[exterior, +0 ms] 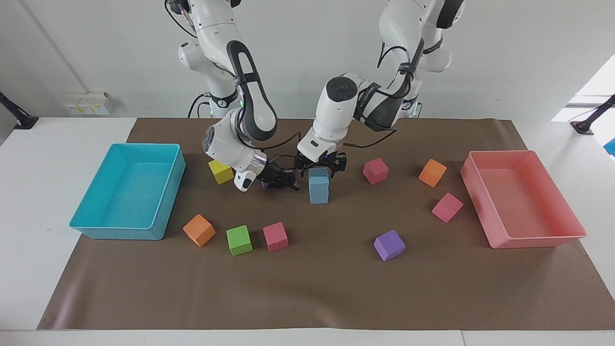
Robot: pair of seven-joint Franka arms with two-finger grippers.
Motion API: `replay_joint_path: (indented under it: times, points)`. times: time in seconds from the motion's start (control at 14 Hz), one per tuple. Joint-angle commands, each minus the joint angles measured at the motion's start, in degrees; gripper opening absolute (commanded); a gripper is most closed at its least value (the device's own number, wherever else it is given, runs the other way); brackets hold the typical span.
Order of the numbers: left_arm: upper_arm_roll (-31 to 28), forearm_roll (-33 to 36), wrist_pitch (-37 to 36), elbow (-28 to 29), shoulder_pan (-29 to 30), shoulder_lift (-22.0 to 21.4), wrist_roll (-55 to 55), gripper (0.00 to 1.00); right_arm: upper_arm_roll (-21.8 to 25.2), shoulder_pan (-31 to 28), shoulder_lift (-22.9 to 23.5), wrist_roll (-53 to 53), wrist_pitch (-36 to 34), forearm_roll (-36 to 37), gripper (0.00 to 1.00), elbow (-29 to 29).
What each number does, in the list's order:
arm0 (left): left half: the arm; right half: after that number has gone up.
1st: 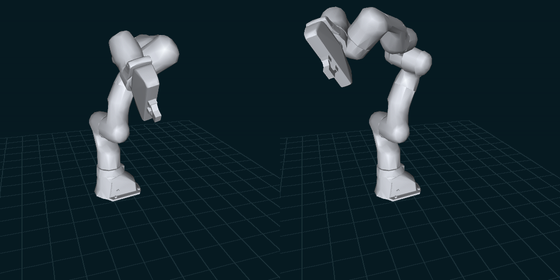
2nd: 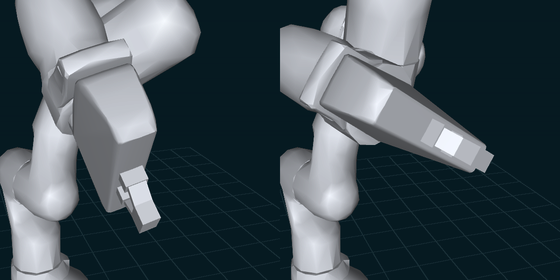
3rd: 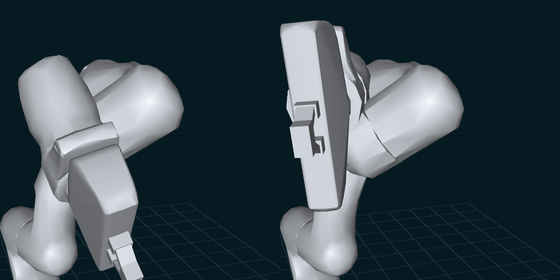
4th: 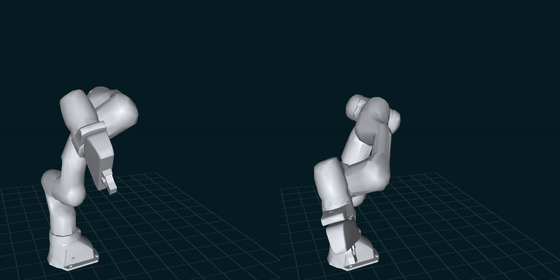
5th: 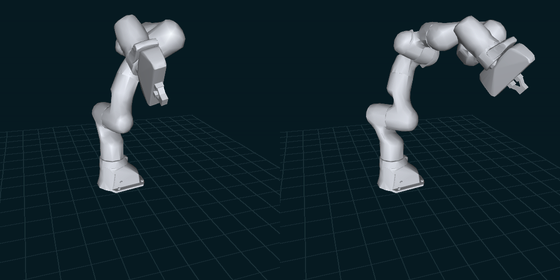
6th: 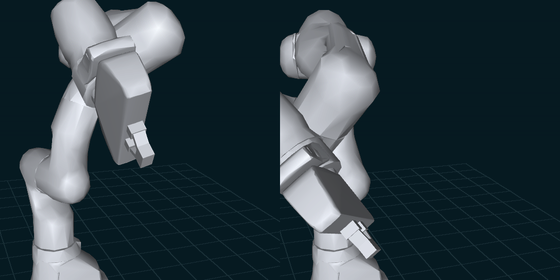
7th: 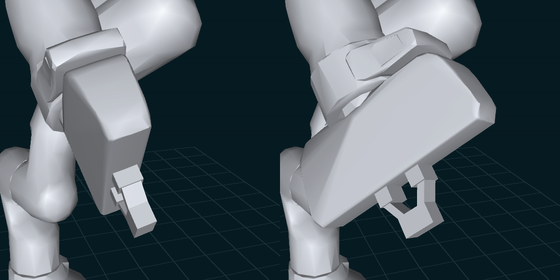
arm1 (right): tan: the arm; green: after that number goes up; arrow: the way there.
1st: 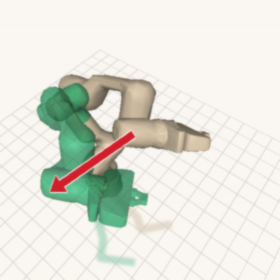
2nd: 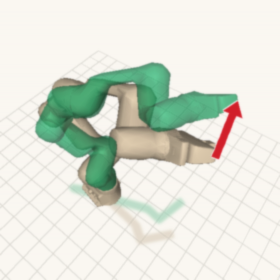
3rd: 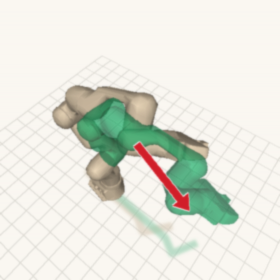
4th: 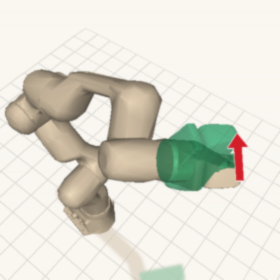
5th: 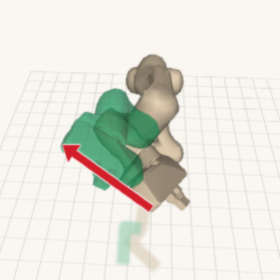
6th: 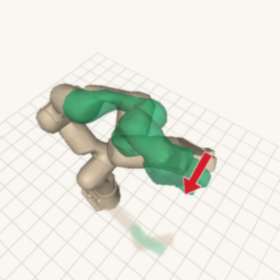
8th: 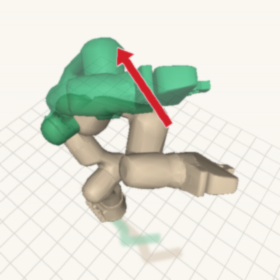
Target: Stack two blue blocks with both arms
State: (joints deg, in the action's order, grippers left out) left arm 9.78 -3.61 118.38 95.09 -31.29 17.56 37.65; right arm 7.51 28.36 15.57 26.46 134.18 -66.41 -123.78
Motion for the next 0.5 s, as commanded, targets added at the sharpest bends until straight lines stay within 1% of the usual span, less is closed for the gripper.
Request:
replay_joint_path:
  times: [0.0,0.07,0.14,0.29,0.43]
  points:
    - [-1.26,0.27,-5.34,-1.05,-0.26,-4.63,-0.83,1.0,-0.3,-0.59,-0.28,4.38,0.82,-2.58,0.0,-0.67]
    - [-1.35,0.27,-6.57,-0.96,0.69,-6.3,-1.44,1.0,-0.39,-1.03,-0.28,5.08,0.82,-2.58,0.0,-0.58]
    - [-1.35,0.27,-8.5,-1.05,2.18,-7.53,-4.32,1.0,-0.39,-1.47,-0.19,5.96,0.64,-2.67,0.0,-0.41]
    - [-1.35,0.27,-13.33,-0.96,6.13,-10.17,-13.7,1.0,-0.39,-2.34,-0.19,8.33,0.12,-4.85,0.0,-0.15]
    - [-1.35,0.27,-17.72,-1.05,9.92,-12.72,-19.96,1.0,-0.3,-2.7,-0.19,9.66,0.11,-5.83,0.0,-0.06]
